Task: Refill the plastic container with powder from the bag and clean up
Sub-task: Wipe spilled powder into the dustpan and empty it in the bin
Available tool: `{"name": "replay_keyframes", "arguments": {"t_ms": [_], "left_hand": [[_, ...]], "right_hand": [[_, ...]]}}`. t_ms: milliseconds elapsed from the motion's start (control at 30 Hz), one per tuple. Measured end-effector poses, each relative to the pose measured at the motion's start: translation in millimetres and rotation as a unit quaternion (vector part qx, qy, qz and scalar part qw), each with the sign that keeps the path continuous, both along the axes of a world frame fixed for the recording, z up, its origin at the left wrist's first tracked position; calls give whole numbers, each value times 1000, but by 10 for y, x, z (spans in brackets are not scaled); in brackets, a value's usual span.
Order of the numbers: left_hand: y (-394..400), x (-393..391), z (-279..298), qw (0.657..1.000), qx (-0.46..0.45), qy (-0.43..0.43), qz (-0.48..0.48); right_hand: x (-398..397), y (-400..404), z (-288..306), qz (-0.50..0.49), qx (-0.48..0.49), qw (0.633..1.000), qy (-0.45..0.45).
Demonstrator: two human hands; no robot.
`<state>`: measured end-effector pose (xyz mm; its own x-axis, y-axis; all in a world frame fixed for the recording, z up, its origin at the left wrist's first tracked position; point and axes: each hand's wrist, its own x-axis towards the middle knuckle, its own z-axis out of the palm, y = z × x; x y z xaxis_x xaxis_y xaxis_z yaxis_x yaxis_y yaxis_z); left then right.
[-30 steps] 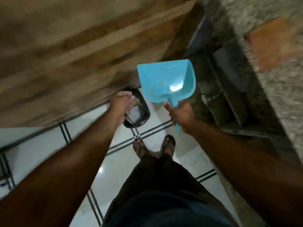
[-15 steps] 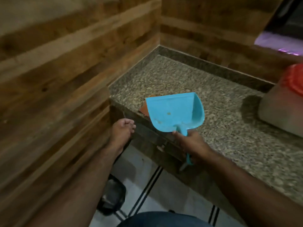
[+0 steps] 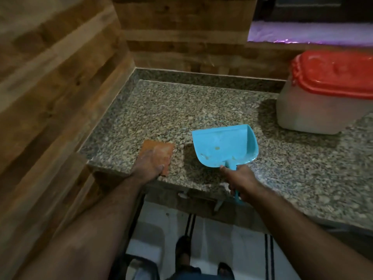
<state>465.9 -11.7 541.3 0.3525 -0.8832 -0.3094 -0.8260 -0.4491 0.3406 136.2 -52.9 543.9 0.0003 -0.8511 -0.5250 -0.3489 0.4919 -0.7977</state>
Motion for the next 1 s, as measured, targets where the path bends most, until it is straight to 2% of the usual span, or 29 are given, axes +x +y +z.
{"name": "replay_keyframes", "arguments": {"t_ms": [67,167,300,433,533,567,600,667,733,767,867,933,1000], "left_hand": [[-220,102,-135,998,44,-34,-19],[-409,233,-409,997,63,-48,2],[-583,234,-817,996,23,-76,-36],[-934,134,-767,989,-90,36,-109],[-1376,-171,-390,954,-217,153,-136],[-1581,-298,-275,942,-228,181,-163],[-1822,-408,-237,935,-227,200,-184],[-2303,-686,-233,945,-188,186,-194],[-2620,-998,-397,966,-85,135,-205],[-2668,-1194,-485,964,-39,115,-238],[-2487,-1708,-602,923,-22,132,-360],[-2354,-1928,-781,883,-21,89,-461],[-2198,-2077,-910,847,1,90,-524]], "right_hand": [[8,-62,-95,-34,10,999,7],[63,-78,-188,-75,20,997,10],[121,-40,-274,-122,26,992,19],[91,36,-248,-169,23,985,41],[-40,112,-120,-199,20,979,51],[-89,168,-59,-204,21,977,51],[-137,235,-1,-207,27,977,49],[-228,416,107,-216,50,975,33],[-287,630,210,-226,83,971,4],[-316,740,236,-232,98,968,-8],[-423,1063,284,-251,123,960,-24],[-531,1236,319,-249,128,960,-15],[-680,1409,352,-239,131,962,-8]]}}
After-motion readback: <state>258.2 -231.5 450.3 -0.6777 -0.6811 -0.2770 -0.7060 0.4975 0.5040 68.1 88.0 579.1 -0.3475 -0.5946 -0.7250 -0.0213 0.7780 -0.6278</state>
